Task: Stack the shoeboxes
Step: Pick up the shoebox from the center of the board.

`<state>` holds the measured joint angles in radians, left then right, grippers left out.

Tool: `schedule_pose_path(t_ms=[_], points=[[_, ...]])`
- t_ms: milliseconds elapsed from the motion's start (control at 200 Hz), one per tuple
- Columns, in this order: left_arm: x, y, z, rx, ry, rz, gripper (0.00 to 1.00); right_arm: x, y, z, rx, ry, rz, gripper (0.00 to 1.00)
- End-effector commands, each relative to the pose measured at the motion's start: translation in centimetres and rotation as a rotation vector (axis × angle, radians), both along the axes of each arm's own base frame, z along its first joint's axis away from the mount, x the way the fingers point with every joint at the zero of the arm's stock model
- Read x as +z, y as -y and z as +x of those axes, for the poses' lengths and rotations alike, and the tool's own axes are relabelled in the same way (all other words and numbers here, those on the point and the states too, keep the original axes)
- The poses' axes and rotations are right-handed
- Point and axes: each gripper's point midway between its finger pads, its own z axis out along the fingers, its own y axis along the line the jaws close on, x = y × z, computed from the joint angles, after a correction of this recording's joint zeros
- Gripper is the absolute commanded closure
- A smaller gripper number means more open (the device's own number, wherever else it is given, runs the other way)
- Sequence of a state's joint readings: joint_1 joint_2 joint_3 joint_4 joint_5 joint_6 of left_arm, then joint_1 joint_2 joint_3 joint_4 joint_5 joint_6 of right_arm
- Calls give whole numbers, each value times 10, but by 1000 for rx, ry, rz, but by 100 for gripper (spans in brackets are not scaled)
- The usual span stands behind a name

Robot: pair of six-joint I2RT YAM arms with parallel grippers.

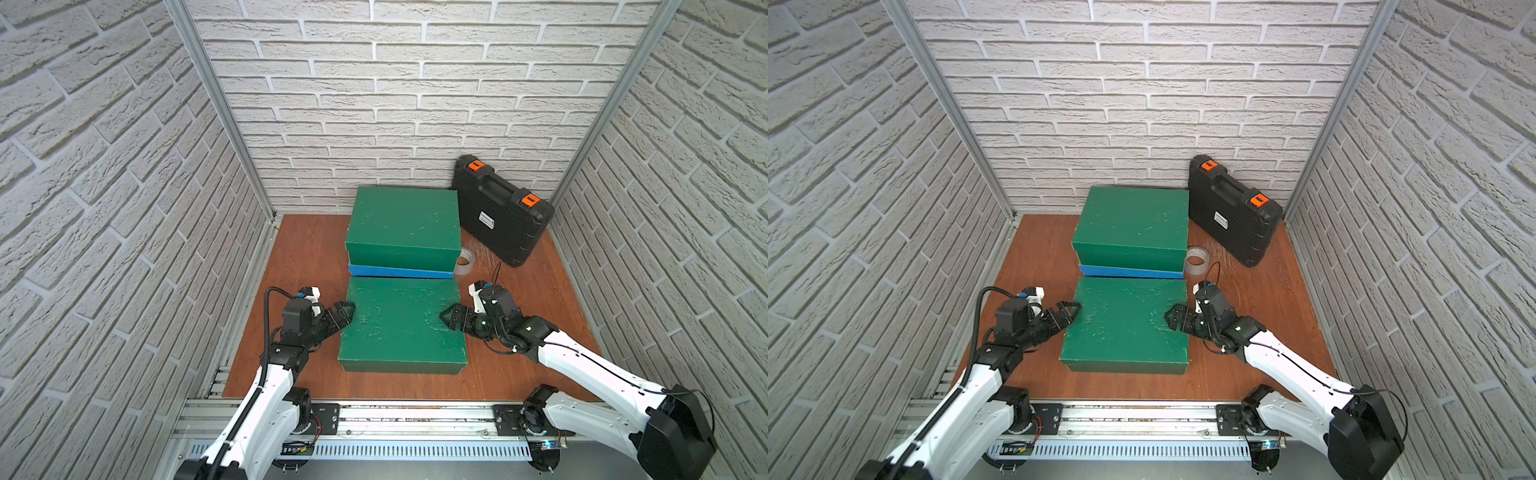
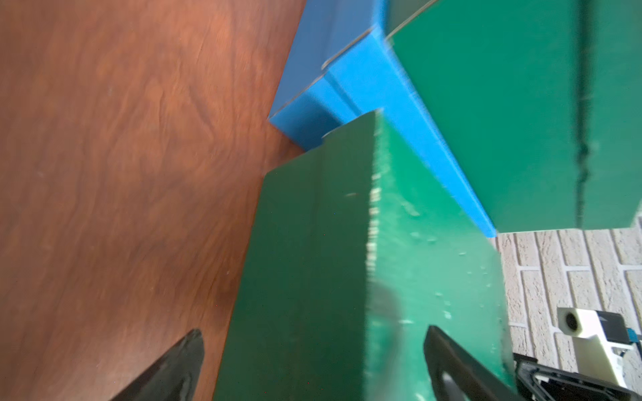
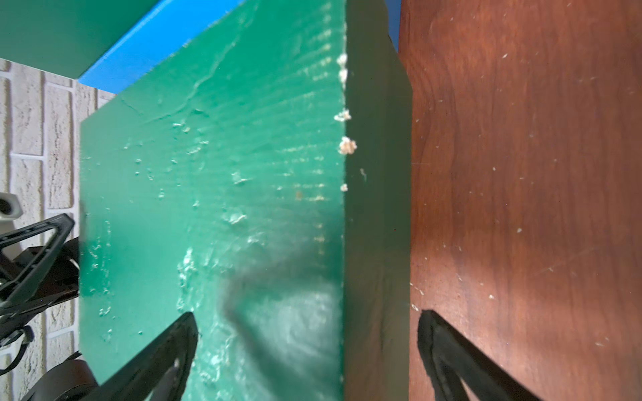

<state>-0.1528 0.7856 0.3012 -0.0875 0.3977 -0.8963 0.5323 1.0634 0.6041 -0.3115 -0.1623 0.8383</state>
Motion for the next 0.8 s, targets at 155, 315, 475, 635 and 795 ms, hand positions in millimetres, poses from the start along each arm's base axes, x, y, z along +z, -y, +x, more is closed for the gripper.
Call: schedule_pose_path(t_ms=[155,315,475,635,795], points=[[8,26,14,-83,56,-124,2,-7,-23,4,56,-11,79,1],[14,39,15,-102,64,-135,2,-5,-34,1,72,-5,92,1],[35,53,11,-133,81,-144,2,8,-40,-2,85,20,98,1],[67,51,2,-115,85,-126,2,31,-43,-7,100,53,101,1],[111,41,-5,-57,113,-120,2,61,-44,-10,106,69,105,2]])
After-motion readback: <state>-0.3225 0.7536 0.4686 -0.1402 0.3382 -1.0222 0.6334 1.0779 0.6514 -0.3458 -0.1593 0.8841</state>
